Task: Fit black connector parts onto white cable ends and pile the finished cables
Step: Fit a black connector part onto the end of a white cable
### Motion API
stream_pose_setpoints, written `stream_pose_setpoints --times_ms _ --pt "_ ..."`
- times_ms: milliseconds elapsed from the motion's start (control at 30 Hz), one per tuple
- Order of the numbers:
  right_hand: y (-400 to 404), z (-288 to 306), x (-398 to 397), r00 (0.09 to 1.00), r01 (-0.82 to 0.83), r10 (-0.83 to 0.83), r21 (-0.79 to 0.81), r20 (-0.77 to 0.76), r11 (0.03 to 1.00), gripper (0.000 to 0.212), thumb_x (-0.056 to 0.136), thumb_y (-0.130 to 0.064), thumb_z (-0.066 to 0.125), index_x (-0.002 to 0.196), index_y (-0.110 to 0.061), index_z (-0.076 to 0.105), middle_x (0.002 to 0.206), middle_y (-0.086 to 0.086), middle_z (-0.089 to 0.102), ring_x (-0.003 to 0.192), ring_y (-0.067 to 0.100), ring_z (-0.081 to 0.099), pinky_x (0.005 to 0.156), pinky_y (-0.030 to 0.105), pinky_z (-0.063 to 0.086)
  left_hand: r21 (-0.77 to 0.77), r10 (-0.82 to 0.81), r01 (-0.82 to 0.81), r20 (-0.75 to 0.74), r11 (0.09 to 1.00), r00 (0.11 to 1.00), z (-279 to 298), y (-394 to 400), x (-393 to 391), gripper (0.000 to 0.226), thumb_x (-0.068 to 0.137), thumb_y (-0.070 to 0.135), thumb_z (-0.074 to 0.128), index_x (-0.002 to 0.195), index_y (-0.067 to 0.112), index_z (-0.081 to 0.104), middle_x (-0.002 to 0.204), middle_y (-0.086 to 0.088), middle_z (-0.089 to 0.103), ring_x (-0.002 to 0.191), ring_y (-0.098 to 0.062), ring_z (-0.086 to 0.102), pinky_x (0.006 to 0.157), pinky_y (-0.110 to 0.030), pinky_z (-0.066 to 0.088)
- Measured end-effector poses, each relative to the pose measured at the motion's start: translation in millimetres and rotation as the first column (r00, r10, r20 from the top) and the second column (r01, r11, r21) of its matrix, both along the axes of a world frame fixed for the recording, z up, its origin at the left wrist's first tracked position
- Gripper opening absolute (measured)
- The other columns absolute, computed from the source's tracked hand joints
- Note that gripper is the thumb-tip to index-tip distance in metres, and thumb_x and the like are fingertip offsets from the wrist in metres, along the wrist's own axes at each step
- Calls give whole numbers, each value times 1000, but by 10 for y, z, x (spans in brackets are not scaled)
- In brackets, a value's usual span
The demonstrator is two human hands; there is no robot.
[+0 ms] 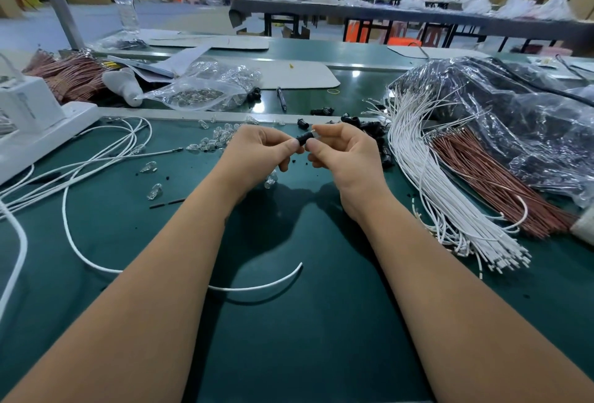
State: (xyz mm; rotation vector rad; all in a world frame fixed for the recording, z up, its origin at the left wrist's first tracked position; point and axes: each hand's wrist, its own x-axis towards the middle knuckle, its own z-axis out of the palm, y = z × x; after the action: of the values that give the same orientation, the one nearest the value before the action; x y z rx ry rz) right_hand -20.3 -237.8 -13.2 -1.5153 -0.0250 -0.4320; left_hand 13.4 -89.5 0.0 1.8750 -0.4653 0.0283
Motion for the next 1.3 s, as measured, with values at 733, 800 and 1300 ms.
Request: stream_pose_setpoints --times_ms 733,800,1300 --pt "-23 76 -59 999 -3 -2 114 40 993 11 95 -4 58 103 -1 64 77 8 72 68 17 68 66 25 55 -18 46 -44 116 999 992 41 -96 -61 23 93 15 62 73 24 71 45 11 55 45 -2 44 49 -10 37" --pt "-17 67 -42 999 -6 2 119 36 993 10 95 -4 57 101 -2 64 78 8 71 68 16 68 66 25 54 -2 45 -45 121 999 992 41 -81 -51 23 93 16 62 73 25 70 46 10 56 47 -5 44 49 -11 38" --pt "19 32 -40 1000 25 -25 -9 6 1000 6 95 -12 59 90 -15 61 74 1 63 57 6 60 58 20 50 109 24 -47 209 993 978 9 -9 -40 14 93 13 61 85 17 72 56 5 61 50 -6 46 52 -15 38"
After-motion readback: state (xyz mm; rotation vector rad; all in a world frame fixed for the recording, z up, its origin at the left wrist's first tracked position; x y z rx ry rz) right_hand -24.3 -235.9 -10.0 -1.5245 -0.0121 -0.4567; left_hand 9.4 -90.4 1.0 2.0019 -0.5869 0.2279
